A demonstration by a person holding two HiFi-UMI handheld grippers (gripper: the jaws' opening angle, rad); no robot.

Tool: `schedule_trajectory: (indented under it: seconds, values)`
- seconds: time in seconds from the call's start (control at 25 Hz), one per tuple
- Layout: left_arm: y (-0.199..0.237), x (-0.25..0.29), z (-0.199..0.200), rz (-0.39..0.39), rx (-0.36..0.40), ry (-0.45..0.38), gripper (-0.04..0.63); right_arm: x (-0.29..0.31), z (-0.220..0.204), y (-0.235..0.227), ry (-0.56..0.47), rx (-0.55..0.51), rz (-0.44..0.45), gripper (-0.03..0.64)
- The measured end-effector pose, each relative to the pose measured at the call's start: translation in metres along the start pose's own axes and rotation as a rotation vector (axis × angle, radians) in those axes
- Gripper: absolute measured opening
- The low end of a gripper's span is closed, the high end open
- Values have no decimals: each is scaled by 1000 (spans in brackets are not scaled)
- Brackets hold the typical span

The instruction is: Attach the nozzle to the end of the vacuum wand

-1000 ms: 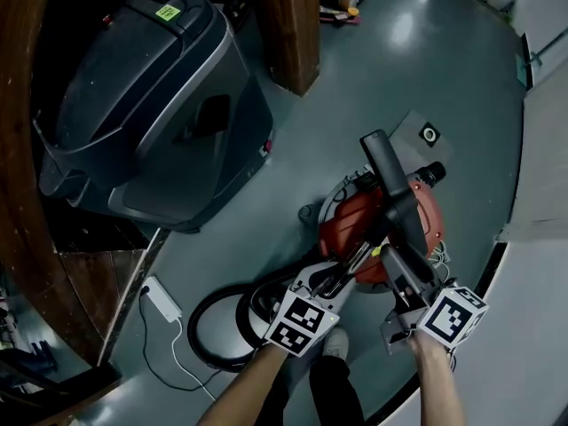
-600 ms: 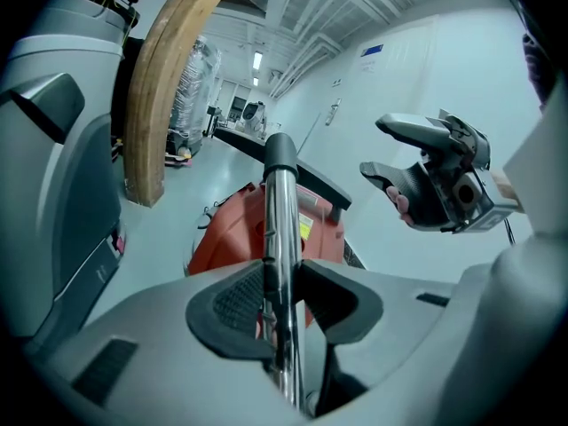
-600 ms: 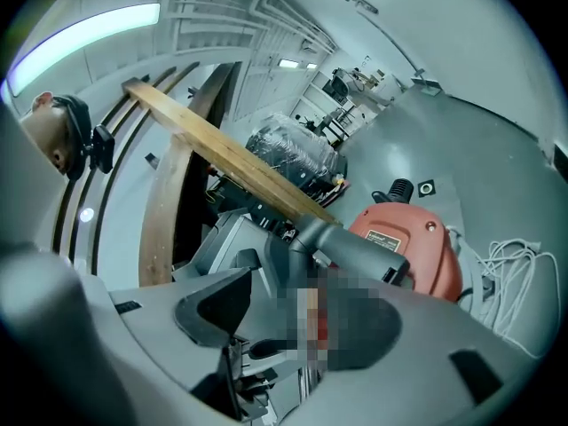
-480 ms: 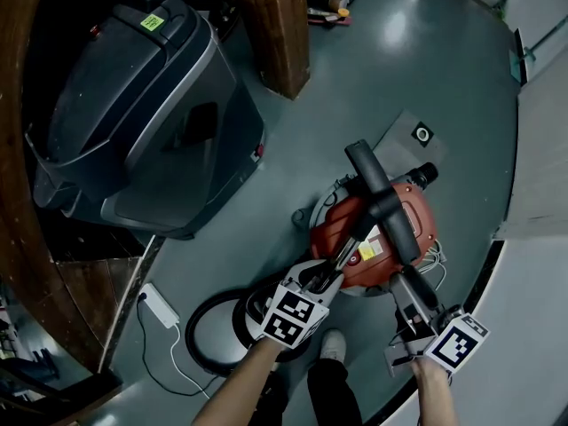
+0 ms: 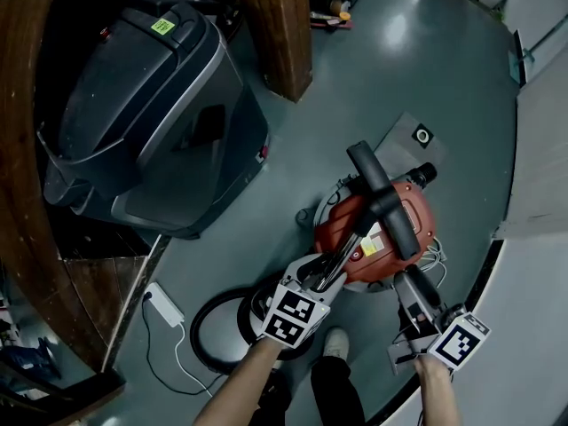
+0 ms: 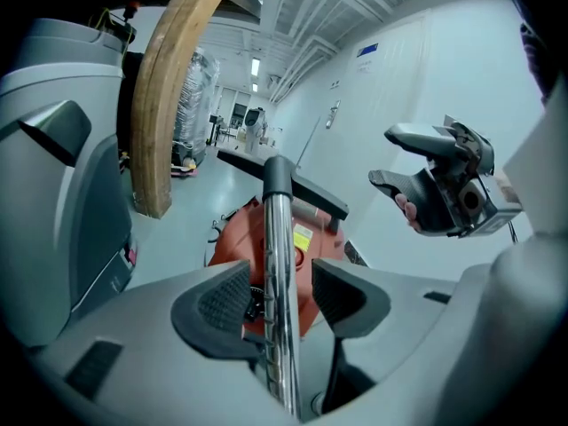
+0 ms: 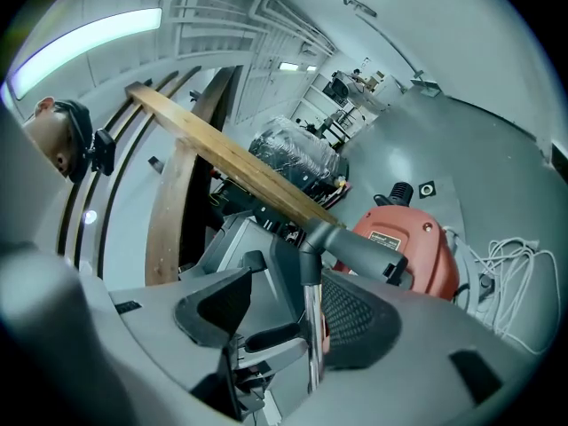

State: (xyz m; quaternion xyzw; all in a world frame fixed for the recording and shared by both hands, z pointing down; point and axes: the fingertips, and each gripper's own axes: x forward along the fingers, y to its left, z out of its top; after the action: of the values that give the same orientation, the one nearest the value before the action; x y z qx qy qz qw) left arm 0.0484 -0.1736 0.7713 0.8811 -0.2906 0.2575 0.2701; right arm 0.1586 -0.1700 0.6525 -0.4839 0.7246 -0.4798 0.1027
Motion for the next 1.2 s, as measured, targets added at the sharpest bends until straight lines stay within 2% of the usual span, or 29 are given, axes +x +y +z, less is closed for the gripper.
schedule_trajectory:
  seconds: [0.2, 0.32, 0.6, 0.72, 0.92, 1.2]
  values:
    - [-24, -56, 50, -21, -64, -94, 207, -15, 17, 42, -36, -9, 55, 233]
    - [-46, -99, 88, -32, -76, -153, 203, -27, 27, 79, -40, -21, 98, 232]
    - [-94, -214, 189, -16, -22, -317, 118, -64, 63, 191, -86, -134, 189, 98]
    - [-124, -268, 229, -18, -26, -384, 83, -89, 74, 246, -86, -197, 226, 72]
    - [-171, -341, 283, 8, 50, -450, 13, -132, 95, 328, -134, -296, 257, 40]
    - [-229, -429, 330, 2, 124, -553, 5, -195, 111, 424, -228, -398, 295, 20]
